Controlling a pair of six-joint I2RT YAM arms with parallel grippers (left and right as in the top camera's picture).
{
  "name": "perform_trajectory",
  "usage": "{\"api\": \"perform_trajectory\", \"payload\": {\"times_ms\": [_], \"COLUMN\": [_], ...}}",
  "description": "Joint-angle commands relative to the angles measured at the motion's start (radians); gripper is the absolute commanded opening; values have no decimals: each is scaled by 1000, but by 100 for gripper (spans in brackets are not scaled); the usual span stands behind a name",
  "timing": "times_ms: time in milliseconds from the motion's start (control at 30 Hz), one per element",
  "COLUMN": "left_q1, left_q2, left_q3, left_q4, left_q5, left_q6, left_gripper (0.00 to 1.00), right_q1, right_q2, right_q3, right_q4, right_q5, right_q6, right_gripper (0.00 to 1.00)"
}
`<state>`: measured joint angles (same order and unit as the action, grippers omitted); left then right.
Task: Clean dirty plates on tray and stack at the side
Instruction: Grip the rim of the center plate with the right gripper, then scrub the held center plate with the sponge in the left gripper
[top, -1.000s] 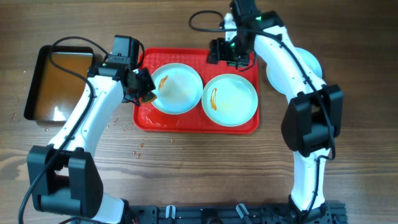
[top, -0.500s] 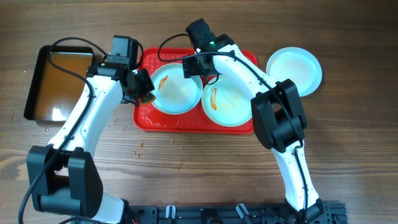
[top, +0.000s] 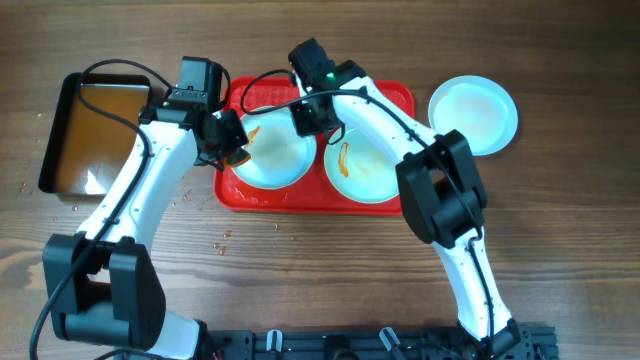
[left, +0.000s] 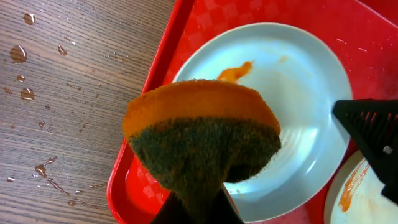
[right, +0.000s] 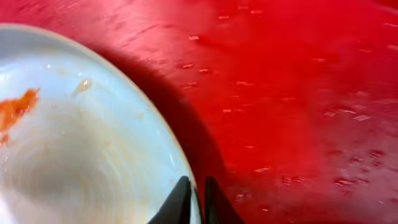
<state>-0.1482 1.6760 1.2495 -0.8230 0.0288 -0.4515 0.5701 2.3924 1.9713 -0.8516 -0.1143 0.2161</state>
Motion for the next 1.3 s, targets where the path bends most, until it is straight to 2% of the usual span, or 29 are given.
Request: {"api": "perform_trajectory", "payload": {"times_ms": [0, 67, 267, 300, 400, 433, 533, 600, 733, 900, 1000, 1267], "left_q1": [6, 6, 6, 6, 6, 6, 6, 6, 6, 6, 6, 6], "left_q2": [-6, -6, -6, -6, -6, -6, -6, -6, -6, -6, -6, -6], "left_q3": [-6, -6, -6, -6, -6, -6, -6, -6, -6, -6, -6, -6], "left_q4": [-1, -2, -5, -4, -4, -3, 0, -1, 0, -1, -5, -5], "left_q5": [5, 5, 5, 5, 5, 5, 5, 5, 5, 5, 5, 5], "left_q6": [-1, -1, -1, -1, -2, -2, -2, -2, -2, -2, -2, -2], "left_gripper": [4, 4, 4, 4, 4, 4, 4, 4, 4, 4, 4, 4], "right_q1": [5, 5, 2, -1, -4, -4, -3, -3, 12, 43, 47, 65], "right_q2": [52, 54, 40, 32, 15, 12, 5, 5, 6, 6, 6, 7], "right_q3": [-3, -3, 56, 73, 163, 182, 198, 193, 170, 147, 147, 147], "right_q4": [3, 5, 14, -1, -118, -156, -266, -352, -392, -383, -388, -391], "right_q5": [-88, -89, -49, -42, -39, -40, -43, -65, -130, -102, -85, -44], "right_q6": [-117, -139, -161, -161, -111, -69, 121, 266, 320, 430, 501, 555], "right_gripper": [9, 5, 5, 11, 55, 58, 58, 53, 51, 43, 35, 35]}}
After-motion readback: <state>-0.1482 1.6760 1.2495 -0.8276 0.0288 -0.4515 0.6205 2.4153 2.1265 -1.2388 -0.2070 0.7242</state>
